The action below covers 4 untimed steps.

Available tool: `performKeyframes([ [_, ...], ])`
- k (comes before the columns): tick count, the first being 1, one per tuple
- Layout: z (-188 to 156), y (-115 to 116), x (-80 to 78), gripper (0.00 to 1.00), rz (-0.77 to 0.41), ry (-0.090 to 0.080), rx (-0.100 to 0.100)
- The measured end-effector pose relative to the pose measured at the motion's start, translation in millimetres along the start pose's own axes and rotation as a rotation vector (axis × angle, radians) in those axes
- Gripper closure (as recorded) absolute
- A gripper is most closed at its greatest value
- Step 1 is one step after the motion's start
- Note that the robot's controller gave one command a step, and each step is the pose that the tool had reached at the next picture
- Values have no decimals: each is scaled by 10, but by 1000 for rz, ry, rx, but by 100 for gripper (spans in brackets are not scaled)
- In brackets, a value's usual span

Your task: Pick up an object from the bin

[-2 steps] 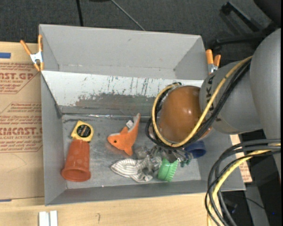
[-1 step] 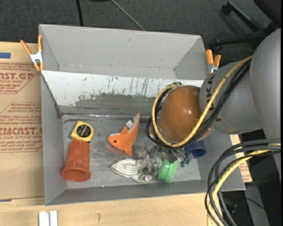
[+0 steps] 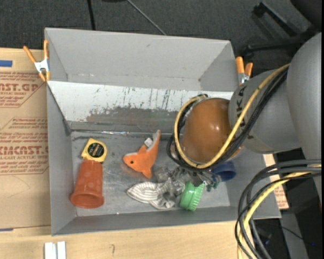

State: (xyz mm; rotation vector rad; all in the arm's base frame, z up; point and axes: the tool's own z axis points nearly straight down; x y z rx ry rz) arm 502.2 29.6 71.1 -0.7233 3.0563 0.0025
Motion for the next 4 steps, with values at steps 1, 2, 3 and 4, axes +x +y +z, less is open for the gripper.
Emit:
performKeyframes([
  [1,-49,4,5,100,0,3,-1],
  [2,-151,10,13,100,0,7,-2],
  [3,-368,15,21,100,0,9,-3],
  [4,-574,5,2,100,0,1,1],
])
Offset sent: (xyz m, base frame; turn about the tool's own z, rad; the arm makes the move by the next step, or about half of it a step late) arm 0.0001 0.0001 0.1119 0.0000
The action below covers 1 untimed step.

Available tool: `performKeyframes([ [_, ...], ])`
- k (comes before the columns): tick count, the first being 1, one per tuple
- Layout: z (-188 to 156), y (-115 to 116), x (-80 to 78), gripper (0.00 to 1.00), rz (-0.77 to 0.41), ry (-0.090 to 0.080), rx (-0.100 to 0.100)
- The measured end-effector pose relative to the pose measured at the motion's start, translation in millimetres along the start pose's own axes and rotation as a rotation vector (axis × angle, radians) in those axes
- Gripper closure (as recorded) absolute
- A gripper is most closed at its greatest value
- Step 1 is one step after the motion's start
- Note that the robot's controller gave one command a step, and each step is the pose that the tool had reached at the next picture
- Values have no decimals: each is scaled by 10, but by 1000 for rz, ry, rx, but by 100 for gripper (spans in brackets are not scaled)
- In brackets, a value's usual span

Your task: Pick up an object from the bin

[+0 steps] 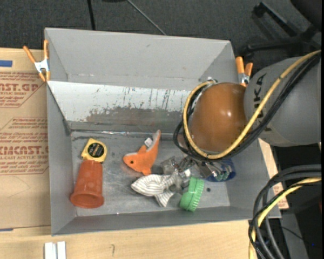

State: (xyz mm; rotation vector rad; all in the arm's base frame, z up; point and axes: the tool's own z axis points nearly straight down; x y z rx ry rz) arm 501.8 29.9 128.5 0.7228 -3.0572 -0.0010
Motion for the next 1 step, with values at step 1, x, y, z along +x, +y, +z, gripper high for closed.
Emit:
performKeyframes([
  [1,-97,-5,-11,100,0,-5,2],
])
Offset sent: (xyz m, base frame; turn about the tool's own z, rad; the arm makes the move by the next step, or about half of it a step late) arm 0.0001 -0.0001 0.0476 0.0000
